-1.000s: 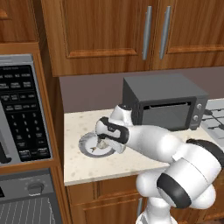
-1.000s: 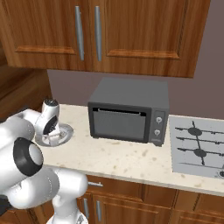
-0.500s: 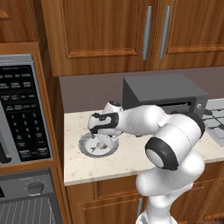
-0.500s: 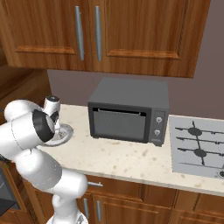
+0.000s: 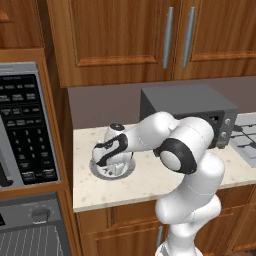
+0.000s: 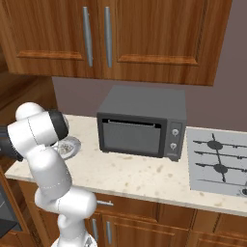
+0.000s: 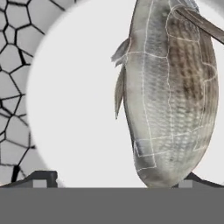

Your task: Place the fish on the rack of the oven, and slide the rack back inside. Close the oven door.

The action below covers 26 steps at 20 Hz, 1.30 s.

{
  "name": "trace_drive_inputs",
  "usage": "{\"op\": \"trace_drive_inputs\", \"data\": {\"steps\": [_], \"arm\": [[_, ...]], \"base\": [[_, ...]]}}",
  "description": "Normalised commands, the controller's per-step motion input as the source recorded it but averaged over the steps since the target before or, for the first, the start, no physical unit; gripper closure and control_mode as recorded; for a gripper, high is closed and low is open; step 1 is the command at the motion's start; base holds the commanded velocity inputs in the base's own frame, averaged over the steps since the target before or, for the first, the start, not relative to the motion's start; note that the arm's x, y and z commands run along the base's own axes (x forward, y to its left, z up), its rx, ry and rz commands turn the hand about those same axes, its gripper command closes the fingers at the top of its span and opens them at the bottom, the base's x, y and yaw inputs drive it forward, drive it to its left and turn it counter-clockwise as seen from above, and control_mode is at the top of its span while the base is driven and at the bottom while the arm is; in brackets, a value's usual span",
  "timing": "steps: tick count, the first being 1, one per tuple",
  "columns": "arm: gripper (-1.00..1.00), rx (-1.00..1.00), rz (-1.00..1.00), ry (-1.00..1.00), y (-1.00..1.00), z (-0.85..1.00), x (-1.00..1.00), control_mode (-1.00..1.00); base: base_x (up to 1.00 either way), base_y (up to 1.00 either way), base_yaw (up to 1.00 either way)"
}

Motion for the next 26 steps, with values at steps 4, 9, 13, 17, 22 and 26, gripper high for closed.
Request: {"op": "trace_drive_inputs", "data": {"steps": [4,9,13,17,22,26], "arm": [[-1.00,-0.05,-0.11,0.00,0.06,-0.27,0.28,-1.00],[1.00,-0.02,-0.08,0.00,0.00,-0.28,0.29,-1.00],[1.00,0.00,-0.03,-0.02,-0.02,-0.03,0.03,-1.00],[1.00,0.00,0.00,-0.18,-0.21,0.18,-0.17,-1.00],[1.00,0.00,0.05,-0.25,-0.45,0.60,-0.48,-1.00],[1.00,0.00,0.09,-0.27,-0.64,0.77,-0.64,-1.00]], "base": [[0.00,0.00,0.00],[0.00,0.00,0.00],[0.00,0.00,0.00],[0.00,0.00,0.00],[0.00,0.00,0.00],[0.00,0.00,0.00]]}}
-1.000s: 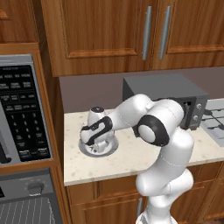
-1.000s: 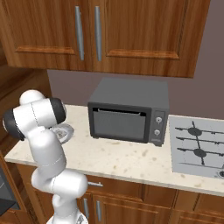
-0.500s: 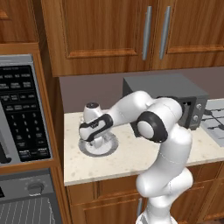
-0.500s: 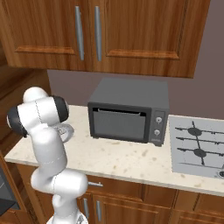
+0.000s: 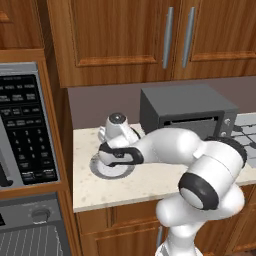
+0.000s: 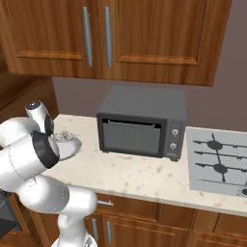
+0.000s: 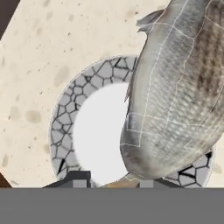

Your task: Place the fish on the rack of the oven, and slide the rack back inside. Close the oven door.

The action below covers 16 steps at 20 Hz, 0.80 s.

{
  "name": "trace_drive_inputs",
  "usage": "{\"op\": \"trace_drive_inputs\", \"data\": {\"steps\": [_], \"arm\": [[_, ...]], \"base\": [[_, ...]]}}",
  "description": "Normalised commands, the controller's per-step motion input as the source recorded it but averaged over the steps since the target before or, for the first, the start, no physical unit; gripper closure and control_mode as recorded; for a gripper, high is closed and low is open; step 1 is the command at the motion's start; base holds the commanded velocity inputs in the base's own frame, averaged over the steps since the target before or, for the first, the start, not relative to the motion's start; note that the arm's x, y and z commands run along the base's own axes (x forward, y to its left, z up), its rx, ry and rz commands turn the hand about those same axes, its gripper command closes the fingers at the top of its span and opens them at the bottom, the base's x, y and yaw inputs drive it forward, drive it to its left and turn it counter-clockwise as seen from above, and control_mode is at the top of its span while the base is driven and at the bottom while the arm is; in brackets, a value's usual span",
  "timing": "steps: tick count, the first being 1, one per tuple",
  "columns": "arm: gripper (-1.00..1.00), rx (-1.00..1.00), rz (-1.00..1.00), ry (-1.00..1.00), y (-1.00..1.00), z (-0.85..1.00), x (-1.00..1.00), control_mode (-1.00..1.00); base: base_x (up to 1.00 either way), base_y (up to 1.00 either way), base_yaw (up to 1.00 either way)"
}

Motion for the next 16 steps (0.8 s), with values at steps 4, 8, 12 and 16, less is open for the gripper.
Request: {"op": "trace_drive_inputs", "data": {"steps": [4,8,12,16], "arm": [[1.00,0.00,0.08,-0.19,-0.82,0.89,-0.61,-1.00],[1.00,0.03,0.08,-0.19,-0.92,0.99,-0.67,-1.00],[1.00,0.02,0.09,-0.16,-0.77,0.95,-0.72,-1.00],[1.00,0.00,0.08,-0.11,-0.57,0.75,-0.77,-1.00]], "base": [[0.00,0.00,0.00],[0.00,0.00,0.00],[0.00,0.00,0.00],[0.00,0.00,0.00]]}}
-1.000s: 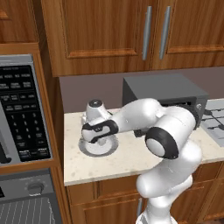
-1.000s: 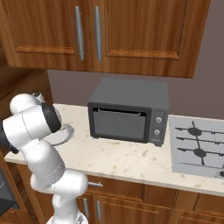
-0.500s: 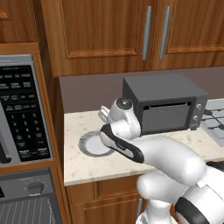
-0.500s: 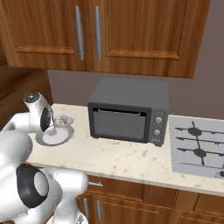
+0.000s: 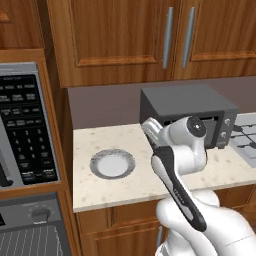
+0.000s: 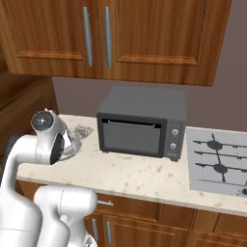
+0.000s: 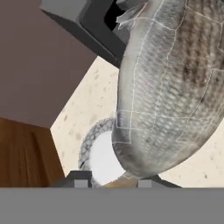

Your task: Place the fish on the rack of the oven, and slide the rack back inside. Close the oven door.

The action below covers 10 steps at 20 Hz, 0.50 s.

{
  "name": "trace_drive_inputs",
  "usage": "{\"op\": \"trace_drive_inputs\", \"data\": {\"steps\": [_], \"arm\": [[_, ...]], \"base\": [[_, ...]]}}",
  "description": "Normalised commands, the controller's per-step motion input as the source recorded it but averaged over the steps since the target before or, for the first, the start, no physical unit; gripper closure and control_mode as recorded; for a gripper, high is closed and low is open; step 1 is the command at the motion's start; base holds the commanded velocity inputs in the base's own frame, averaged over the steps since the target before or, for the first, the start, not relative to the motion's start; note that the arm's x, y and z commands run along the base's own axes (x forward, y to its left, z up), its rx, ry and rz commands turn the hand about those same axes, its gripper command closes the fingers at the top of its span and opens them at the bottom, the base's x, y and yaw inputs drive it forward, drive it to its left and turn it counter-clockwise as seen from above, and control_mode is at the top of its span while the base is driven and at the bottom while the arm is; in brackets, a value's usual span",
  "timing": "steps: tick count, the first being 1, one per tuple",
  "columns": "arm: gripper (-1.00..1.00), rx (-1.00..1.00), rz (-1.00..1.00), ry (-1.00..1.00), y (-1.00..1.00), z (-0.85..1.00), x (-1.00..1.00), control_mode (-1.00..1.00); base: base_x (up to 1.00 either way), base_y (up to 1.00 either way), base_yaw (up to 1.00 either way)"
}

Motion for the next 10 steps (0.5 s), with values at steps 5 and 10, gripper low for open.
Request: {"op": "trace_drive_inputs", "data": {"steps": [5,10], "arm": [[1.00,0.00,0.11,-0.04,-0.51,0.75,-0.72,-1.00],[1.00,-0.03,0.09,0.00,-0.25,0.44,-0.57,-1.00]], "base": [[0.00,0.00,0.00],[0.00,0.00,0.00]]}}
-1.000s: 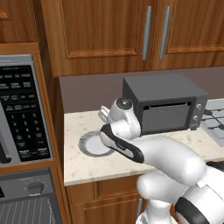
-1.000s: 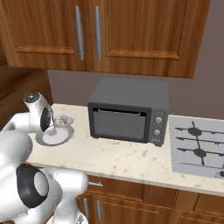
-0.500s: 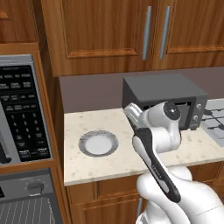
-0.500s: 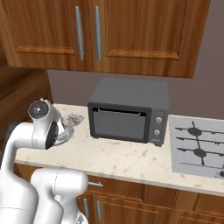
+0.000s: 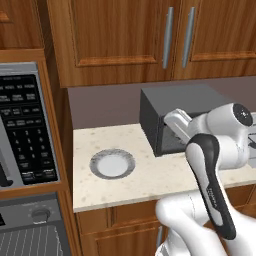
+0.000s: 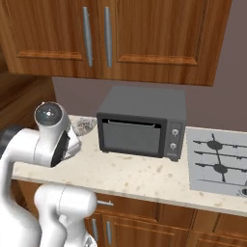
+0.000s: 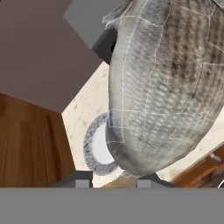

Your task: Place the fish on the rack of the oven, and slide the rack back inside. Close the oven door.

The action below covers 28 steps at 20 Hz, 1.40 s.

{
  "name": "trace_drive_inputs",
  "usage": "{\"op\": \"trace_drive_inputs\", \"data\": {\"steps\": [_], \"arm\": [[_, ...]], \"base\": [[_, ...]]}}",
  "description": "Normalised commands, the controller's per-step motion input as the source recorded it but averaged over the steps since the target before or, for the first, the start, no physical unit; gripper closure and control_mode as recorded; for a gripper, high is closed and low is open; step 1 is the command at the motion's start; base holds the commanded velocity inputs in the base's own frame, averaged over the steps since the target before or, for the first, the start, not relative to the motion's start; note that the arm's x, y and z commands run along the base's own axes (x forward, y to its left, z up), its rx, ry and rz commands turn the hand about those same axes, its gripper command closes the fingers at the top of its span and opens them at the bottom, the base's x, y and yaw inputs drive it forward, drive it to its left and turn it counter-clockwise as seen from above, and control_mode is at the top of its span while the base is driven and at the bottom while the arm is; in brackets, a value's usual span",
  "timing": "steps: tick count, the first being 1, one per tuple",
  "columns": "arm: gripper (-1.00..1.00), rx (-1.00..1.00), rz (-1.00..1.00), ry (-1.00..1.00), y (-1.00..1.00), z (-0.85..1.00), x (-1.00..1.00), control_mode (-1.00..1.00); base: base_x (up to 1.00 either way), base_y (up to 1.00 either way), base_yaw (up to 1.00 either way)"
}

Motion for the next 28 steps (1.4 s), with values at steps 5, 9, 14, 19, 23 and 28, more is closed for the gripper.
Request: {"op": "trace_drive_inputs", "data": {"steps": [5,9,14,19,23,28], "arm": [[1.00,-0.06,0.12,0.01,-0.18,0.13,-0.46,-1.00],[1.00,-0.15,0.07,0.17,0.01,-0.01,-0.11,-1.00],[1.00,-0.03,0.00,0.02,0.10,0.00,0.02,1.00],[1.00,0.00,0.00,0.00,0.00,0.00,0.00,1.00],[1.00,0.00,0.00,0.00,0.00,0.00,0.00,1.00],[1.00,0.00,0.00,0.00,0.00,0.00,0.00,1.00]], "base": [[0.00,0.00,0.00],[0.00,0.00,0.00],[0.00,0.00,0.00],[-0.53,0.00,0.00],[-0.83,0.01,0.00],[-0.56,0.14,0.04]]}}
